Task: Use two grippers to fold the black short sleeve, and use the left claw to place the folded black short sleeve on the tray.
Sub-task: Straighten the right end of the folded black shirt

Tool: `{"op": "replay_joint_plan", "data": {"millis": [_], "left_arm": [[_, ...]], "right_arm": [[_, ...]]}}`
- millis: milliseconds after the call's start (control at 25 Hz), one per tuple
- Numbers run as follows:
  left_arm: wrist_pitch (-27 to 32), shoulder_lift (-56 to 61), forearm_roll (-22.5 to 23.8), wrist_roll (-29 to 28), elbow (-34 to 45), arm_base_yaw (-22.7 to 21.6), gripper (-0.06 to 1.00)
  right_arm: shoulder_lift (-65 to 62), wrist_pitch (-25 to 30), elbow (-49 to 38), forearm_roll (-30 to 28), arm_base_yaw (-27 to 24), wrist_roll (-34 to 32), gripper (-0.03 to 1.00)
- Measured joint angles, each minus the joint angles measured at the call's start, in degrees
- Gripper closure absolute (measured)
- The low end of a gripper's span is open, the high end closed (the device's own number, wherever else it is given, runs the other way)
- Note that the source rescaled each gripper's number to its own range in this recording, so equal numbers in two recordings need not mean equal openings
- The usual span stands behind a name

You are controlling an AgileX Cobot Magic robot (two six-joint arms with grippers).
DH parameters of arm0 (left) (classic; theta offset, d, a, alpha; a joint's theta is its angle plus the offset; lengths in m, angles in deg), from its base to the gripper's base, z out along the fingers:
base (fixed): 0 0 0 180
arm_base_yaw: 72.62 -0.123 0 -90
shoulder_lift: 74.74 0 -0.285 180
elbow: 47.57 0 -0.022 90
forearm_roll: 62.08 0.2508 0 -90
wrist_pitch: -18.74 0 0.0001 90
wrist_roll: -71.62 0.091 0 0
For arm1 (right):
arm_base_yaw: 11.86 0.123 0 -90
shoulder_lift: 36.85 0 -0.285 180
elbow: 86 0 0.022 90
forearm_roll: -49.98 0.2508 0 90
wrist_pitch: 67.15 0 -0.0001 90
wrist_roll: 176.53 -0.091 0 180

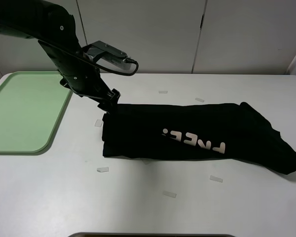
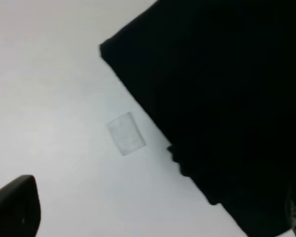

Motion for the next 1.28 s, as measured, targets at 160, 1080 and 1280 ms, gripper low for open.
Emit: {"op": "replay_joint_plan", "data": {"millis": [160, 1080, 1280], "left_arm": [[-0.5, 0.0, -5.07, 6.87, 0.0, 0.0, -0.05], [-7.66, -12.86, -18.5, 24.17, -7.91, 7.61, -0.05], [-5.89, -15.1, -24.03, 28.31, -7.91, 7.69, -0.05]], "right_arm": [[0.0, 0.0, 0.0, 0.0, 0.0, 0.0, -0.03], [0.0, 0.0, 0.0, 0.0, 0.0, 0.0, -0.03], [0.0, 0.0, 0.0, 0.0, 0.0, 0.0, -0.03]]}}
